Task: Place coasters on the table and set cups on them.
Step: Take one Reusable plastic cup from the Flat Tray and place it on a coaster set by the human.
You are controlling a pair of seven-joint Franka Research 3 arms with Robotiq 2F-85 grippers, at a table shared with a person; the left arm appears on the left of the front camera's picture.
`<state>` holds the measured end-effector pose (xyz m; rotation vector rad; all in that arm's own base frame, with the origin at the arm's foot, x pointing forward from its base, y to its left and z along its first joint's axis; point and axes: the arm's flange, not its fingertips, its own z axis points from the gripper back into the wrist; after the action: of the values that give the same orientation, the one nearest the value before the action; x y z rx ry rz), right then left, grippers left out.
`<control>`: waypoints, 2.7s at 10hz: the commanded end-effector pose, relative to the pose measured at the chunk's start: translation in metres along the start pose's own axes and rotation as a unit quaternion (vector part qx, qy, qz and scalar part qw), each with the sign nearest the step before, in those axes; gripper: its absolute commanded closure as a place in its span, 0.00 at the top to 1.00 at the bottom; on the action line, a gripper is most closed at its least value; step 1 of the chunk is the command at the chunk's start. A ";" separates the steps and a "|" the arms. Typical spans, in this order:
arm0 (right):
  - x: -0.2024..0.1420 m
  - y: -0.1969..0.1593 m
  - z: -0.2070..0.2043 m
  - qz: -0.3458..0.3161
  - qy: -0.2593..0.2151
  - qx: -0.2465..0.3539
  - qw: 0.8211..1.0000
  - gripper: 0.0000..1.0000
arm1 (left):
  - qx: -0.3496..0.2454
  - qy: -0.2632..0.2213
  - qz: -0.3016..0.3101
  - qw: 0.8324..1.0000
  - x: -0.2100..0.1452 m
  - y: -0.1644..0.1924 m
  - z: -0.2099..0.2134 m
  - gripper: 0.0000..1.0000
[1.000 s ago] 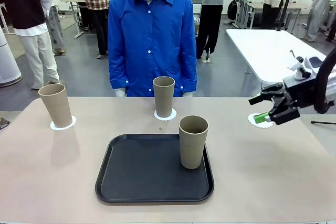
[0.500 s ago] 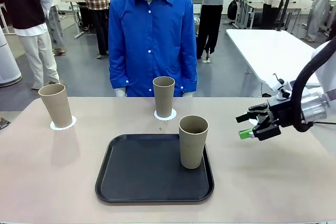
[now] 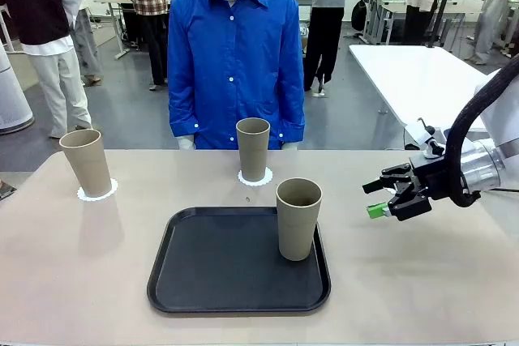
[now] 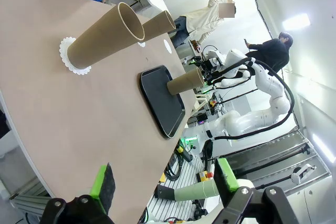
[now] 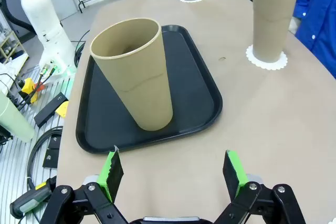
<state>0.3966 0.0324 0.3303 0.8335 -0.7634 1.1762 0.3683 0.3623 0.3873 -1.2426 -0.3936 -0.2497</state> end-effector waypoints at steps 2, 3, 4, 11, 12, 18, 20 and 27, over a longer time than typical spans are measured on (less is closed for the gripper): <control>0.002 0.001 0.000 0.002 -0.004 0.001 1.000 1.00 | -0.002 0.004 -0.001 1.000 -0.002 -0.002 0.002 1.00; 0.000 0.000 0.000 0.000 0.000 0.000 1.000 1.00 | -0.002 0.004 -0.001 1.000 -0.002 -0.002 0.002 1.00; -0.003 -0.003 -0.005 0.012 -0.033 0.030 0.999 1.00 | -0.002 0.004 -0.001 1.000 -0.002 -0.002 0.002 1.00; -0.027 -0.015 -0.029 0.037 -0.099 0.052 0.993 1.00 | -0.002 0.004 -0.001 1.000 -0.002 -0.002 0.002 1.00; -0.030 -0.016 -0.036 0.031 -0.106 0.065 0.992 1.00 | -0.002 0.004 -0.001 1.000 -0.002 -0.002 0.002 1.00; -0.031 -0.022 -0.075 0.045 -0.101 0.098 0.989 1.00 | -0.002 0.004 -0.001 1.000 -0.002 -0.002 0.002 1.00; -0.026 -0.025 -0.086 0.051 -0.103 0.113 0.987 1.00 | -0.002 0.004 -0.001 1.000 -0.002 -0.002 0.002 1.00; -0.009 -0.032 -0.112 0.076 -0.108 0.142 0.981 1.00 | -0.002 0.004 -0.001 1.000 -0.002 -0.002 0.002 1.00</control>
<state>0.4290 0.1107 0.2687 1.1648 -0.8102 1.3671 0.3684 0.3623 0.3872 -1.2427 -0.3936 -0.2498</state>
